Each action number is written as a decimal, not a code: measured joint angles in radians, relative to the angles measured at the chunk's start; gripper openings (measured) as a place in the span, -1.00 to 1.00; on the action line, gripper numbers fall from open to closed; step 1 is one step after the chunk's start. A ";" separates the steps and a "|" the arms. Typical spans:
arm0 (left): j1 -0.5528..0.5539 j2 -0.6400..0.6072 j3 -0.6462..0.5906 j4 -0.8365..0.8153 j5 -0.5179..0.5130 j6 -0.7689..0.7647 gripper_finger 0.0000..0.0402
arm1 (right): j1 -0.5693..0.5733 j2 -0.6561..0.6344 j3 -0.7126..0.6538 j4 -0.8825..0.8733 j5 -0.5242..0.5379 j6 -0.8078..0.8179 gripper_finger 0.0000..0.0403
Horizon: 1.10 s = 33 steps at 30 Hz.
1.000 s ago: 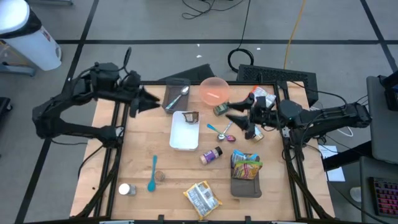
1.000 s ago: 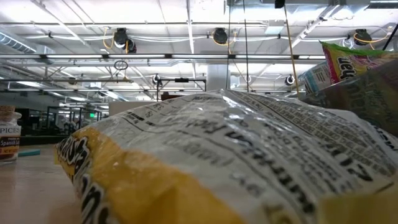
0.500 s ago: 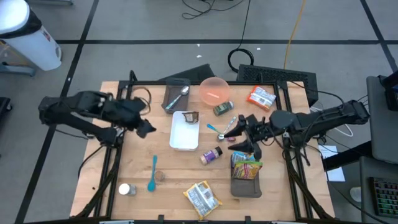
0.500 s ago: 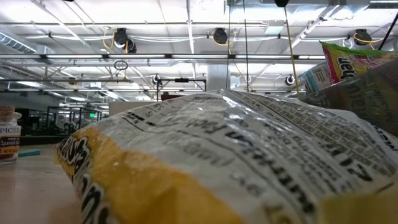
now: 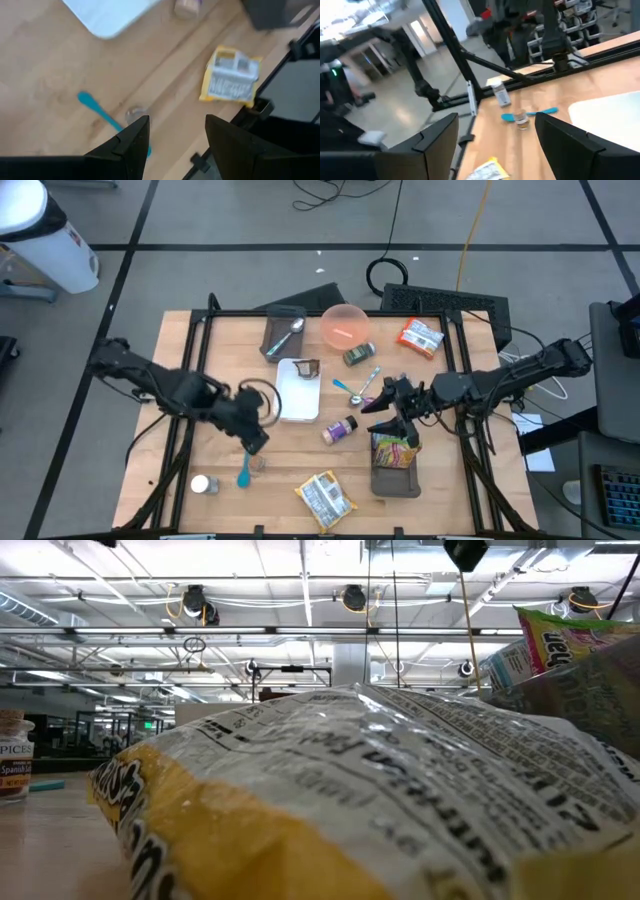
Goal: Pick & Place Food Item
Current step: Put the brown seasoning bottle into the white bin
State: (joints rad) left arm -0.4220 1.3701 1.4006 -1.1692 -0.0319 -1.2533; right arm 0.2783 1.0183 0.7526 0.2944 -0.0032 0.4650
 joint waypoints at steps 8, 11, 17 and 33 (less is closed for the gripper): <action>-0.068 0.114 0.000 0.000 0.015 -0.194 0.01 | 0.000 0.001 -0.128 0.235 0.000 0.102 0.27; -0.078 0.149 0.000 0.001 0.015 -0.289 0.01 | -0.001 0.000 -0.146 0.278 -0.001 0.122 0.26; -0.110 0.219 0.000 -0.004 0.033 -0.398 0.01 | -0.002 0.000 -0.150 0.284 -0.001 0.125 0.27; -0.135 0.338 -0.014 -0.125 0.099 -0.548 0.01 | -0.002 0.000 -0.150 0.282 -0.002 0.126 0.27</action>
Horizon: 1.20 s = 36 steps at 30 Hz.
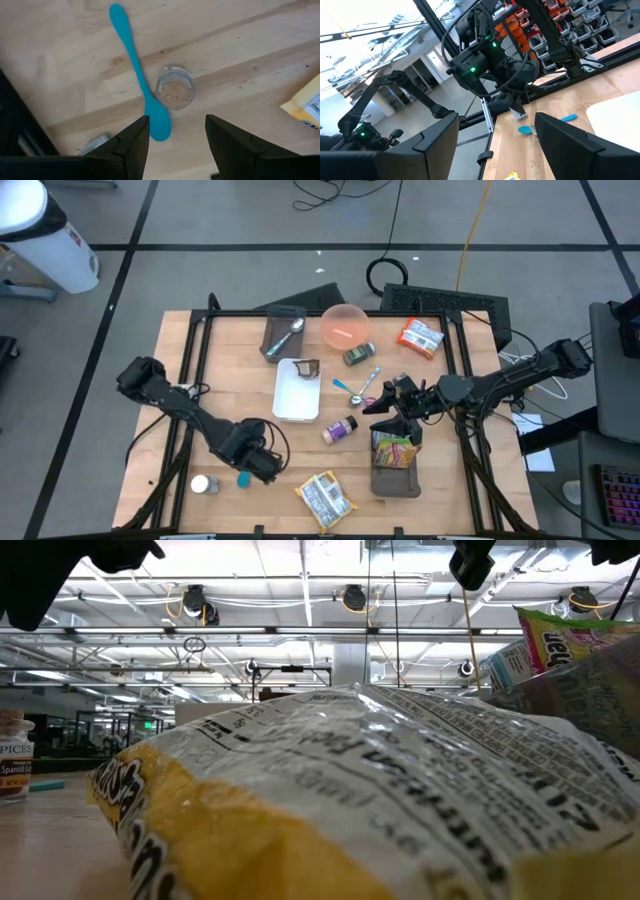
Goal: Pick & Place Food Item
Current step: Put the brown seasoning bottle into the white bin
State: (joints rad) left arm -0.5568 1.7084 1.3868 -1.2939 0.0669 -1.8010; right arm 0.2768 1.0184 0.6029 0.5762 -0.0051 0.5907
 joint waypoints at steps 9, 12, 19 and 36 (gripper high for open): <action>0.003 -0.003 -0.124 0.116 0.110 0.029 0.01 | 0.000 0.000 0.000 0.000 0.000 0.026 0.26; 0.010 -0.010 -0.151 0.171 0.105 0.029 0.01 | 0.000 0.000 0.000 0.000 0.000 0.026 0.26; 0.024 -0.010 -0.154 0.197 0.073 0.035 0.20 | 0.000 0.000 0.000 0.000 0.000 0.027 0.26; 0.060 -0.010 -0.195 0.230 0.080 0.121 0.56 | 0.000 0.000 0.000 -0.001 0.000 0.026 0.26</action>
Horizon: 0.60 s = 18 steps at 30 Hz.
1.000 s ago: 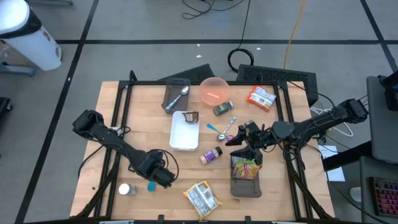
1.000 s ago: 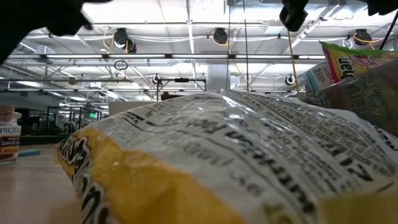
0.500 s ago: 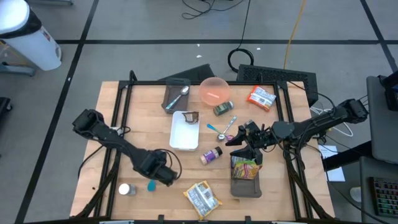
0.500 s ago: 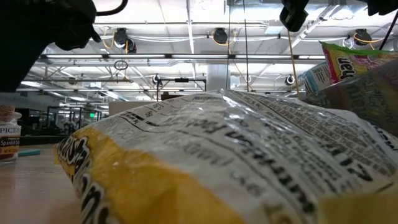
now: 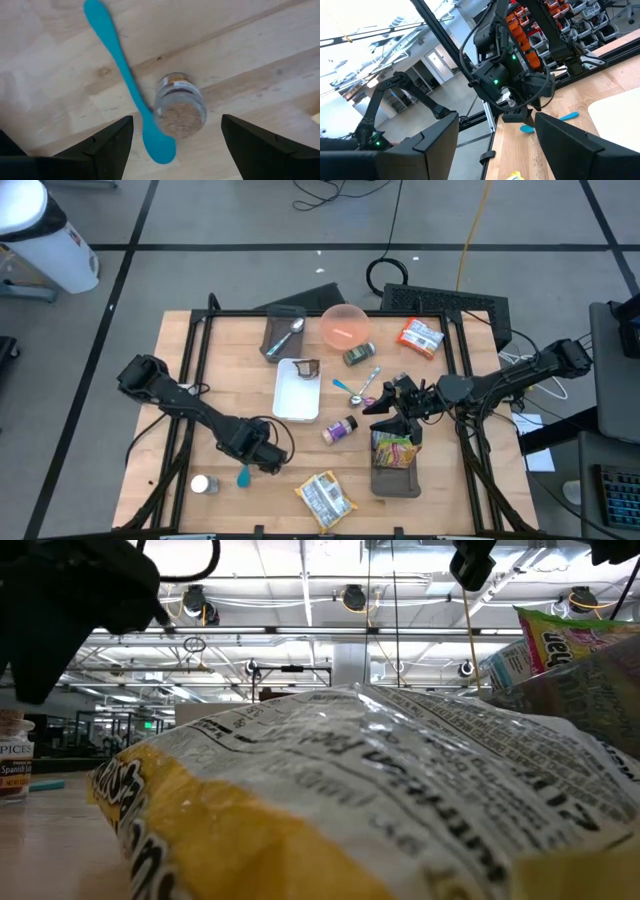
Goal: Pick & Place Food Item
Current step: Put the brown seasoning bottle into the white bin
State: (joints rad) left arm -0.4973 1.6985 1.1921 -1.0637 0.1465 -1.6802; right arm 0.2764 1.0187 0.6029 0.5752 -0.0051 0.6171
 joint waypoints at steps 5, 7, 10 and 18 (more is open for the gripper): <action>-0.001 0.000 -0.060 0.125 0.026 0.000 0.56 | 0.000 0.000 0.000 0.000 0.000 0.000 0.26; 0.000 0.000 -0.082 0.170 0.026 -0.002 0.56 | 0.000 0.000 0.000 0.000 0.000 0.000 0.26; 0.000 0.000 -0.103 0.203 0.018 -0.015 0.56 | 0.000 0.000 0.000 -0.001 0.000 0.000 0.26; 0.000 0.000 -0.151 0.257 0.019 -0.036 0.56 | -0.002 0.000 0.000 -0.005 0.002 -0.006 0.26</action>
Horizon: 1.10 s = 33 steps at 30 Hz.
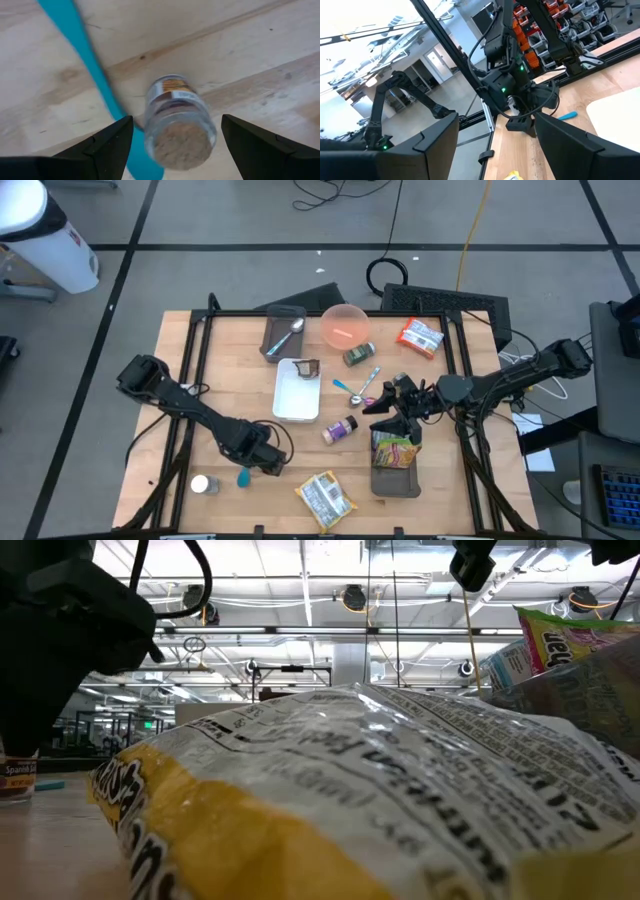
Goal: Pick & Place Food Item
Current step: Put the brown seasoning bottle into the white bin
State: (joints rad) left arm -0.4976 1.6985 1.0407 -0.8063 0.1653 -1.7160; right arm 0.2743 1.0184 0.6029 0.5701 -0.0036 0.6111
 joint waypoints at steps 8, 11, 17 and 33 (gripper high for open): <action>0.000 0.000 -0.055 0.106 0.009 -0.033 0.56 | -0.013 0.000 0.000 -0.007 0.002 -0.001 0.26; 0.000 0.000 -0.056 0.100 0.010 -0.033 0.56 | -0.013 0.000 0.000 -0.007 0.002 -0.001 0.26; 0.000 0.000 -0.056 0.083 0.011 -0.043 0.51 | -0.019 0.000 0.000 -0.007 0.002 -0.001 0.26; 0.000 -0.001 -0.056 0.064 0.015 -0.046 -0.01 | -0.032 0.000 0.000 -0.006 0.002 0.006 0.26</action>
State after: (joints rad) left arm -0.4976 1.6978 0.9848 -0.7425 0.1799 -1.7622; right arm 0.2424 1.0187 0.6033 0.5639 -0.0013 0.6167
